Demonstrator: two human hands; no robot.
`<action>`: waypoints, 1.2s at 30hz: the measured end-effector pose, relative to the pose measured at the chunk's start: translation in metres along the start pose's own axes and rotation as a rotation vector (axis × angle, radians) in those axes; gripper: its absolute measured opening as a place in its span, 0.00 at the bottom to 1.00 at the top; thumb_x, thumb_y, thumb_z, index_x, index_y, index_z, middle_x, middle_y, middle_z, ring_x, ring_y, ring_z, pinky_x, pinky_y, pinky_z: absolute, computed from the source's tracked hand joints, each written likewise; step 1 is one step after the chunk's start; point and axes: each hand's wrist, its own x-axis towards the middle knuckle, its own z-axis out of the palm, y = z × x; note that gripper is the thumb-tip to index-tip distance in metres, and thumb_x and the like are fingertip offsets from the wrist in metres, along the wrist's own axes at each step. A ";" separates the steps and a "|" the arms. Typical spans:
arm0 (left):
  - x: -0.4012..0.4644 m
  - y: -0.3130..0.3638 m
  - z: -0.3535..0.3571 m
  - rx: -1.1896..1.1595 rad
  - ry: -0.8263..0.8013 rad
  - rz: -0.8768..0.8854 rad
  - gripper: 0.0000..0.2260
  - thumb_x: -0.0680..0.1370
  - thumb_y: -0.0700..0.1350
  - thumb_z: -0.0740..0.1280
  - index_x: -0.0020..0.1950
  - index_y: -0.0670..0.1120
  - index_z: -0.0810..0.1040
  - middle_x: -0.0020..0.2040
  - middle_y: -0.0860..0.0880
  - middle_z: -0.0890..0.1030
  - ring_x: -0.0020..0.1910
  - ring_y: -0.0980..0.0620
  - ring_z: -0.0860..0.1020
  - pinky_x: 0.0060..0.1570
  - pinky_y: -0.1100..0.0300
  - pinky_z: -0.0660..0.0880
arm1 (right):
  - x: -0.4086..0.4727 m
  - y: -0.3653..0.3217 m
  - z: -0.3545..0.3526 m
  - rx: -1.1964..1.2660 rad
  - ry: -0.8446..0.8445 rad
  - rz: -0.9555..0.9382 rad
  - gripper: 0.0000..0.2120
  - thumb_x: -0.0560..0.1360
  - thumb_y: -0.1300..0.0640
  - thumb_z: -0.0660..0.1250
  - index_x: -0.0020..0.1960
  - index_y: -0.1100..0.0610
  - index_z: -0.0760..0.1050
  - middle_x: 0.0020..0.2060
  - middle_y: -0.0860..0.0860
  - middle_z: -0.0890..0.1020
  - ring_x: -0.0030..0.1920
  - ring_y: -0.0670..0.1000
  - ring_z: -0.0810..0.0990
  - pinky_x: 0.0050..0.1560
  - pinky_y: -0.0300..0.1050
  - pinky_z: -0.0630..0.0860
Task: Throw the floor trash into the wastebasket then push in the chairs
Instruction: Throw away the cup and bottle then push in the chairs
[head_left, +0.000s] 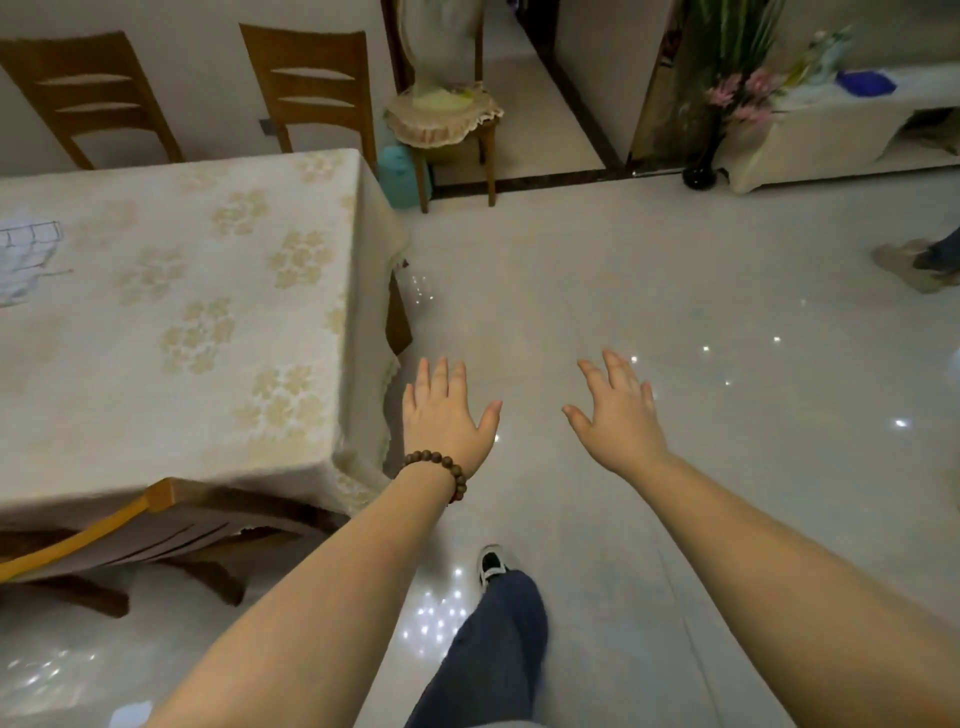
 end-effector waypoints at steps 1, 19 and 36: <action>0.017 0.002 0.002 -0.001 0.002 -0.012 0.32 0.79 0.63 0.52 0.78 0.47 0.51 0.79 0.47 0.51 0.77 0.47 0.44 0.75 0.47 0.47 | 0.019 0.003 0.000 -0.002 -0.004 -0.012 0.29 0.78 0.47 0.60 0.75 0.52 0.55 0.77 0.55 0.50 0.76 0.54 0.46 0.74 0.58 0.47; 0.432 0.023 -0.031 -0.012 0.040 -0.208 0.33 0.79 0.63 0.51 0.78 0.47 0.48 0.79 0.45 0.51 0.77 0.45 0.46 0.75 0.47 0.48 | 0.465 -0.003 -0.037 -0.037 -0.071 -0.143 0.29 0.78 0.49 0.60 0.76 0.51 0.54 0.77 0.55 0.49 0.76 0.54 0.46 0.74 0.56 0.46; 0.827 0.098 -0.026 -0.065 0.063 -0.410 0.32 0.79 0.63 0.50 0.78 0.49 0.48 0.79 0.48 0.50 0.77 0.46 0.45 0.75 0.46 0.47 | 0.903 0.030 -0.073 -0.077 -0.160 -0.369 0.29 0.79 0.49 0.59 0.76 0.50 0.52 0.77 0.53 0.47 0.76 0.53 0.43 0.75 0.57 0.45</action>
